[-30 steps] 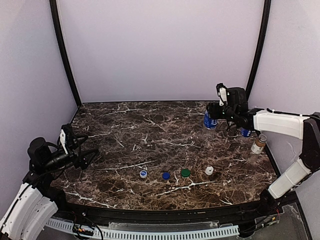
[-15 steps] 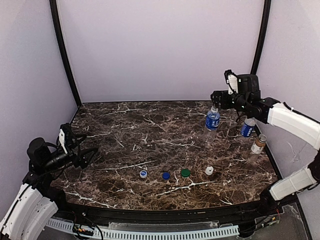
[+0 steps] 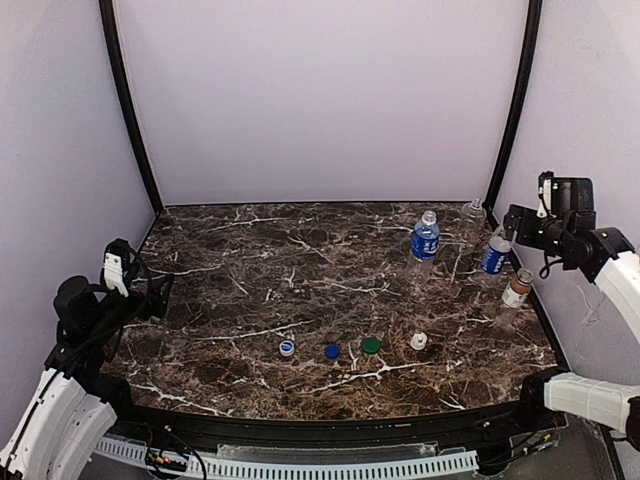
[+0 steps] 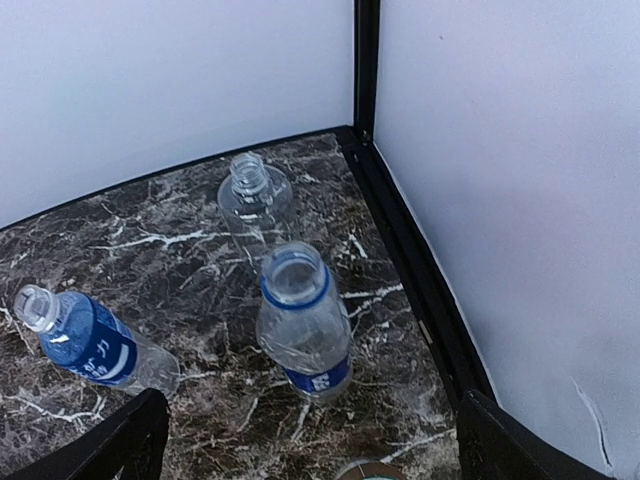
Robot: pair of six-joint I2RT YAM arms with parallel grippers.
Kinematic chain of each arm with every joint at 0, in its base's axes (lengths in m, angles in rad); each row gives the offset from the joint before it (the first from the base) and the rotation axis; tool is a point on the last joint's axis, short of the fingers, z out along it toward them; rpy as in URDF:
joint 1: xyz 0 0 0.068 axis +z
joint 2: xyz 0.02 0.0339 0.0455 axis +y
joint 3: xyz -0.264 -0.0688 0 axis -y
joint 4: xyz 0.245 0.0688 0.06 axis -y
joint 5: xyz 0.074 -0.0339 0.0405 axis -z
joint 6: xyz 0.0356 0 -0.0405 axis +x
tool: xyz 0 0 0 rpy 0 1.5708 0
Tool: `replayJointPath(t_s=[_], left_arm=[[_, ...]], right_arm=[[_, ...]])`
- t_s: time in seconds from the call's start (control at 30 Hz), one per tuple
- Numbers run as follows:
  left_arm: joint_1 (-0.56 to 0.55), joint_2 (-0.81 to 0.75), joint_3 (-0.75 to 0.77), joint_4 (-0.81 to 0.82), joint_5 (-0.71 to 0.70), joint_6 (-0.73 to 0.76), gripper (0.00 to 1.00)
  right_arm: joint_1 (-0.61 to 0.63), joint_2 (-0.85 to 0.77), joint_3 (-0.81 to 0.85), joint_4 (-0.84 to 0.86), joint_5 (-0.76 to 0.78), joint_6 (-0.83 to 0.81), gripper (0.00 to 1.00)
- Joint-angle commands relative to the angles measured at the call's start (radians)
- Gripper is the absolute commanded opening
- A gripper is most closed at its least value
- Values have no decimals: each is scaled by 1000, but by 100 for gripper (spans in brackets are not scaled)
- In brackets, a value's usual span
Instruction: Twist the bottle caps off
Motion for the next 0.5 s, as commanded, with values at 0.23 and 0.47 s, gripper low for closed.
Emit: replayJointPath(t_s=[0.23,0.47], left_arm=[[61,-14,-21,-25,-11,15,99],[108,2,-24,-24,38,23,100]], right_arm=[[-24,-197,-171,-150,180,194,99],[-24,-311,-227,-137,148,178,99]])
